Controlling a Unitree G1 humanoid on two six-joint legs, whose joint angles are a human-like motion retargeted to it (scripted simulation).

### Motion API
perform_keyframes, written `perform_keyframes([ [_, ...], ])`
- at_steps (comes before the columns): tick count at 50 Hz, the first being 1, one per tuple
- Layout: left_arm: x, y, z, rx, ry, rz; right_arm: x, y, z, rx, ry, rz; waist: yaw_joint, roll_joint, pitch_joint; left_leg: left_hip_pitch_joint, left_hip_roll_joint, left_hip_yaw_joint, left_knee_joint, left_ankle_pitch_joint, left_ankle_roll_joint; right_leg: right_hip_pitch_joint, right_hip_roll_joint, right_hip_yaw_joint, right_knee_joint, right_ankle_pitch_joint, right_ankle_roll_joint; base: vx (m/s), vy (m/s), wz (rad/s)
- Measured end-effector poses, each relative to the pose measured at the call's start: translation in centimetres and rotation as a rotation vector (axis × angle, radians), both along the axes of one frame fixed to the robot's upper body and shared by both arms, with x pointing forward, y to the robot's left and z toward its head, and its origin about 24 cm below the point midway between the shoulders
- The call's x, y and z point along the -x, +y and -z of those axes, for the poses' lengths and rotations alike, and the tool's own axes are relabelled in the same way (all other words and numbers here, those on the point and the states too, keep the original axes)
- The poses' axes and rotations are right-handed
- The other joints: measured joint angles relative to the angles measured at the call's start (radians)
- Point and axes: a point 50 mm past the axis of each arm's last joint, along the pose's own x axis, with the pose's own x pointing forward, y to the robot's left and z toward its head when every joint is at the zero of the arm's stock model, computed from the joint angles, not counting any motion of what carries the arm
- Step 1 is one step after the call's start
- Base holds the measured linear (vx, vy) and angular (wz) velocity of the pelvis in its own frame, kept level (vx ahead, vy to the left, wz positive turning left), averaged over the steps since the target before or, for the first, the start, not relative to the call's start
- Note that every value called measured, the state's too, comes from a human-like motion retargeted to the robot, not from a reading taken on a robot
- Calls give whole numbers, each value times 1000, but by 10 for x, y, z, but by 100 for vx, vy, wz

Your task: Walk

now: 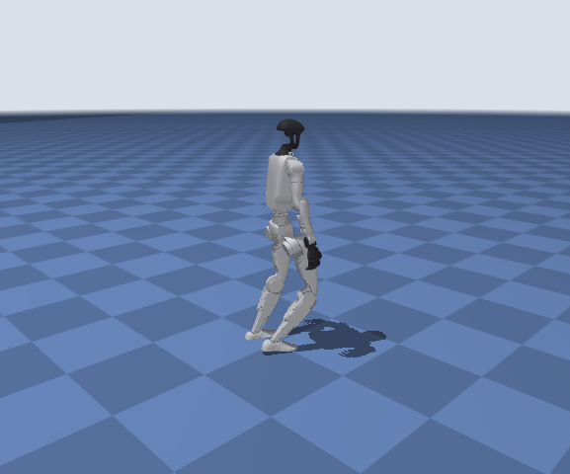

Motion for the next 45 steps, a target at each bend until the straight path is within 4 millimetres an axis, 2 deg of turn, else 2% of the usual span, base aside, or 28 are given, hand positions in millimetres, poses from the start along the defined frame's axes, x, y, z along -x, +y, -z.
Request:
perform_keyframes([
  [5, 6, 2, 2, -8, 40, 2, 8, -2, 2, -9, 20, 30, -54, -25, -21, 27, -30, -21, -85, 21, 5, -176, -26, 1, 113, 9, -4, 20, 5, 20],
  [8, 6, 1, 2, -7, 45, 0, 14, 2, 4, -21, 38, 43, -81, -9, -25, 52, -8, -31, -117, 14, 0, -248, -6, -19, 55, 28, -1, 26, 2, 14],
  [11, 1, 1, 1, -4, 30, -5, 14, 12, 6, -48, 42, 47, -102, 32, -30, 81, 44, -40, -164, 9, -10, -296, 41, -54, -92, 75, 7, 31, -1, 9],
  [13, 0, -1, 1, 0, 21, -6, 19, 14, 8, -49, 57, 54, -108, 32, -24, 96, 49, -38, -146, -10, -14, -323, 47, -54, -164, 93, 24, 29, -4, -1],
  [15, -7, 0, -2, 0, -3, -6, 20, 13, 9, -46, 61, 64, -113, 68, -34, 102, 95, -35, -157, -23, -24, -327, 92, -78, -317, 143, 34, 32, -6, -6],
  [20, -16, 0, -5, -8, -44, -4, 29, 15, 11, -42, 78, 88, -113, 67, -29, 122, 112, -24, -50, -84, -44, -363, 100, -77, -372, 182, 58, 34, -10, -3],
  [26, -20, 2, -6, -9, -73, -51, 28, 19, 11, -49, 72, 108, -116, 81, -33, 133, 163, -17, 137, -93, -90, -359, 132, -98, -235, 249, 27, 42, -14, -2],
  [29, -16, 3, -5, -8, -67, -83, 23, 21, 10, -53, 50, 107, -109, 100, -38, 101, 203, -34, 305, -24, -133, -336, 183, -107, -182, 249, -6, 42, -14, -21],
  [32, -12, 4, -4, -2, -60, -102, 13, 21, 8, -58, 14, 101, -95, 138, -47, 19, 276, -38, 534, 88, -182, -297, 261, -124, -188, 235, -48, 39, -12, -26],
  [35, -12, 4, -4, 5, -67, -99, 2, 20, 4, -56, -32, 98, -65, 164, -59, -82, 343, -31, 751, 190, -198, -250, 325, -131, -212, 213, -77, 39, -10, -31],
  [37, -16, 5, -6, 5, -83, -91, -7, 17, 0, -46, -65, 99, -40, 164, -62, -144, 373, -18, 853, 194, -176, -206, 348, -125, -234, 196, -83, 40, -10, -33],
  [40, -23, 6, -9, 3, -111, -77, -20, 13, -5, -25, -110, 96, 5, 150, -60, -228, 394, 3, 945, 134, -128, -128, 364, -107, -273, 168, -82, 41, -9, -38],
  [45, -30, 7, -13, -7, -150, -61, -44, 9, -16, 3, -182, 67, 85, 118, -44, -352, 375, 38, 930, 16, -74, 12, 366, -63, -342, 118, -73, 42, -8, -42],
])
